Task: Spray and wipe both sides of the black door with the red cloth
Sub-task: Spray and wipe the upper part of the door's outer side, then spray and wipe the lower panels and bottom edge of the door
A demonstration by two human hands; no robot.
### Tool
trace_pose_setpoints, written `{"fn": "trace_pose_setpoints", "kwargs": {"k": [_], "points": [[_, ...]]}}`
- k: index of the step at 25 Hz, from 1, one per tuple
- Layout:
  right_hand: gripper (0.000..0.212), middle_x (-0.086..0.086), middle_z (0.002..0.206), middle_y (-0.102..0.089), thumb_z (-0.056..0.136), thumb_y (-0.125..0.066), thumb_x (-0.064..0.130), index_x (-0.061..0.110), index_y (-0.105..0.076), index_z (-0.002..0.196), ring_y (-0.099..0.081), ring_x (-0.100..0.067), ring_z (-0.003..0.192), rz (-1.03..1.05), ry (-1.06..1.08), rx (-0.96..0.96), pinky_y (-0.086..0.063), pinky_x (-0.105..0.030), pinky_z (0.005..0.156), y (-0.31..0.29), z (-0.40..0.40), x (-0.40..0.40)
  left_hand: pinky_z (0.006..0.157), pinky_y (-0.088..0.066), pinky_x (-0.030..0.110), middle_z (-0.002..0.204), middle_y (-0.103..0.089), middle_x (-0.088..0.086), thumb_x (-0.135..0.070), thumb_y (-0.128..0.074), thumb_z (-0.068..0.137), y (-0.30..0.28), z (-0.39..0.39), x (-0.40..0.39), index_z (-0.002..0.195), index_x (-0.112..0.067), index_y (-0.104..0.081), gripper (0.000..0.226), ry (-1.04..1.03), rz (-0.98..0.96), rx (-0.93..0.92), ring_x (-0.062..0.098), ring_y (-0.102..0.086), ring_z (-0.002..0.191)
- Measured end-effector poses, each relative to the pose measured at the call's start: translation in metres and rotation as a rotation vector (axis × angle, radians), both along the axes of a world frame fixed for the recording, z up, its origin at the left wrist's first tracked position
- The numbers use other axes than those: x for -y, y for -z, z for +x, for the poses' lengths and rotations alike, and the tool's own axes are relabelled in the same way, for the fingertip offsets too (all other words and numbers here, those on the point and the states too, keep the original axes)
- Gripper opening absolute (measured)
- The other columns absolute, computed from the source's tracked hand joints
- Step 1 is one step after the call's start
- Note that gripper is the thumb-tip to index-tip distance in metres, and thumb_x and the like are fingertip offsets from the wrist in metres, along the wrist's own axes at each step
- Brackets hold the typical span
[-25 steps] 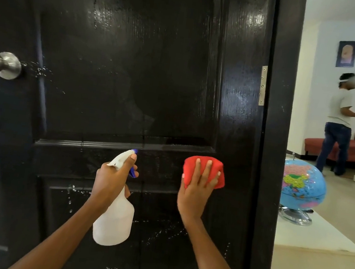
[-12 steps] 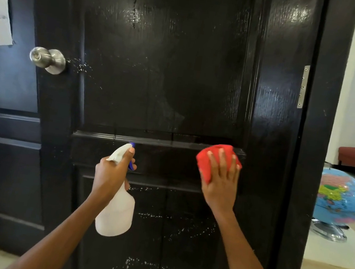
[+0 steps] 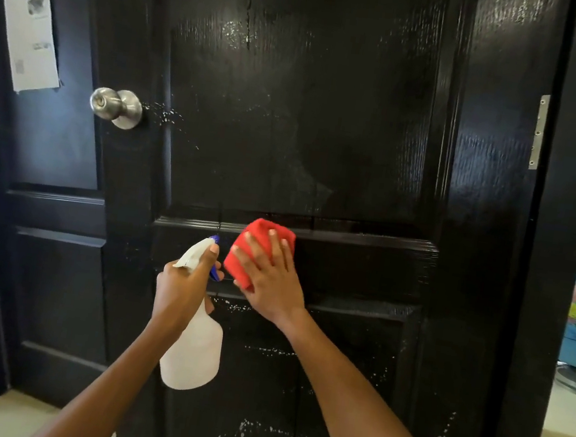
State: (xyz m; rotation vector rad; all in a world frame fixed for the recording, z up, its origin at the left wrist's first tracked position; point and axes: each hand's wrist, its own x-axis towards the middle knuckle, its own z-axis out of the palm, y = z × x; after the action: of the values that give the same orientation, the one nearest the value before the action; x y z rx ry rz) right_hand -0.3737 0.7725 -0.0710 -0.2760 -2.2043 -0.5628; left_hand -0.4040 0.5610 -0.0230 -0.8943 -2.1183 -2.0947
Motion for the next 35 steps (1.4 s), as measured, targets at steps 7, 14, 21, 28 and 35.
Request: {"fn": "trace_pose_setpoints", "kwargs": {"k": [7,14,21,28,35], "points": [[0.076,0.000,0.172,-0.009,0.097,-0.054,0.058,0.035,-0.022,0.162,0.001,-0.036,0.158,0.120,0.015,0.089,-0.010,-0.058,0.127,0.002,0.049,-0.036,0.063,-0.060,0.042,0.085,-0.076,0.004,-0.057,-0.058,0.095,0.002,-0.005,0.004,0.086,-0.014,-0.072,0.046,0.012,0.025,0.022,0.028,-0.065,0.054],[0.095,-0.007,0.173,0.003,0.091,-0.031,0.085,0.027,-0.011,0.165,0.011,-0.043,0.156,-0.257,0.211,-0.206,0.009,-0.059,0.124,0.045,0.098,-0.037,0.065,-0.061,0.040,0.090,-0.075,0.005,-0.059,-0.056,0.093,0.017,-0.013,0.003,0.100,-0.012,-0.069,0.049,0.031,-0.024,0.048,0.027,-0.065,0.056],[0.086,-0.002,0.173,0.007,0.096,-0.033,0.080,0.035,-0.005,0.164,0.017,-0.040,0.155,-0.063,0.046,0.033,0.001,-0.065,0.123,0.015,0.006,0.002,0.071,-0.061,0.037,0.086,-0.073,0.010,-0.069,-0.054,0.087,0.021,-0.044,0.024,0.108,-0.009,-0.068,0.065,-0.038,-0.010,0.046,0.023,-0.070,0.067],[0.073,-0.006,0.172,-0.003,0.100,-0.049,0.059,0.034,-0.019,0.161,0.011,-0.039,0.156,0.231,-0.010,0.249,0.002,-0.061,0.125,-0.022,-0.080,0.035,0.070,-0.060,0.041,0.083,-0.075,0.006,-0.061,-0.055,0.093,0.007,-0.071,0.060,0.093,-0.012,-0.071,0.051,-0.082,0.045,0.037,0.024,-0.067,0.061],[0.061,-0.006,0.165,-0.033,0.095,-0.065,0.044,0.031,-0.048,0.152,-0.021,-0.045,0.153,0.207,0.007,-0.100,-0.019,-0.065,0.122,-0.016,0.023,-0.029,0.050,-0.055,0.027,0.091,-0.074,0.007,-0.053,-0.058,0.095,-0.003,-0.062,0.050,0.107,-0.007,-0.067,0.049,0.008,0.052,0.043,0.021,-0.062,0.052]]}}
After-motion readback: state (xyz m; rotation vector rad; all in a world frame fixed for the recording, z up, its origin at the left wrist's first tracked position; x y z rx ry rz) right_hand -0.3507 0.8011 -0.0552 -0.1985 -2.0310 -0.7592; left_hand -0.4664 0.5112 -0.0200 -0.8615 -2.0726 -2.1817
